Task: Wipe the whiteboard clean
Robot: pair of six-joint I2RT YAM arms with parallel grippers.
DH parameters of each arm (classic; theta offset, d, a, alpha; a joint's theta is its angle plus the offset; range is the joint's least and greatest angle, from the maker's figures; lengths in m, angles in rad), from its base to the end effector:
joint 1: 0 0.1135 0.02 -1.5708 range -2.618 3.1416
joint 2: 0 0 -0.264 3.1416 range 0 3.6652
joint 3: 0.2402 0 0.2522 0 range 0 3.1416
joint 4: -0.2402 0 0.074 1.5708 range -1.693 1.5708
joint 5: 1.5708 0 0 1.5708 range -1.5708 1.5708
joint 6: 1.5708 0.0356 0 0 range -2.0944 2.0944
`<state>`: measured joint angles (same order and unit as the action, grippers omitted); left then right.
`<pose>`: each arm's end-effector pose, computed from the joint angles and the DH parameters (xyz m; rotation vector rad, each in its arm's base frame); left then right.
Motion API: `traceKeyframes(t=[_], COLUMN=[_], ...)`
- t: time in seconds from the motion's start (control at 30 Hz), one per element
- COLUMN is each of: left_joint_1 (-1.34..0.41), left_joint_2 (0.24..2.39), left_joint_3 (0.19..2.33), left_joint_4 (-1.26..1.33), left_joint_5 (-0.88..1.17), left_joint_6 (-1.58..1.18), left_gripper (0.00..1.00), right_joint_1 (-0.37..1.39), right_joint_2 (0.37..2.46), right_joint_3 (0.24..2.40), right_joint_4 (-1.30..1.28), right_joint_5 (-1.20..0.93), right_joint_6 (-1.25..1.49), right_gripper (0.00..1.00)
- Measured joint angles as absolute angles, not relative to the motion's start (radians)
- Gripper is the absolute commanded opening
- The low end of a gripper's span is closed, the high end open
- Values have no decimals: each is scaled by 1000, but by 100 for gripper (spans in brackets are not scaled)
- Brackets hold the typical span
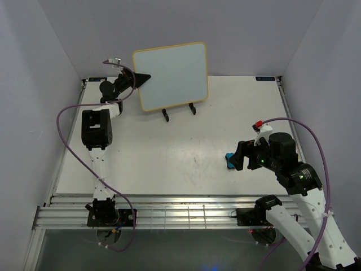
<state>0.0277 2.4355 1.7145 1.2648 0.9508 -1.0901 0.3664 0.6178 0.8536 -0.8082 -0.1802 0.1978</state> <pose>0.5261 -0.0144 0.2172 0.2515 1.3747 -1.3852 0.1103 0.0492 0.3229 -0.2900 2.1590 0.5191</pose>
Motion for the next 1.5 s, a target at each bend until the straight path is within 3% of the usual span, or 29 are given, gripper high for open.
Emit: traceKeyframes(t=[0.93, 1.33, 1.43, 1.5], left_joint_1=[26, 46, 50, 50], left_joint_2=[2549, 2564, 2564, 2564], left_joint_3=[1802, 1714, 1680, 1664], left_joint_4=[1270, 1287, 1290, 1296], left_joint_5=[1020, 964, 947, 936], left_joint_6=[-1116, -1165, -1179, -1187], left_gripper=[0, 0, 10, 12], right_joint_1=[366, 366, 366, 366], right_joint_2=[621, 620, 621, 620], right_joint_3=[819, 817, 809, 802], right_joint_4=[-798, -787, -782, -782], right_joint_5=[-209, -214, -216, -217], right_joint_6=[197, 197, 197, 197], right_gripper=[90, 90, 90, 90])
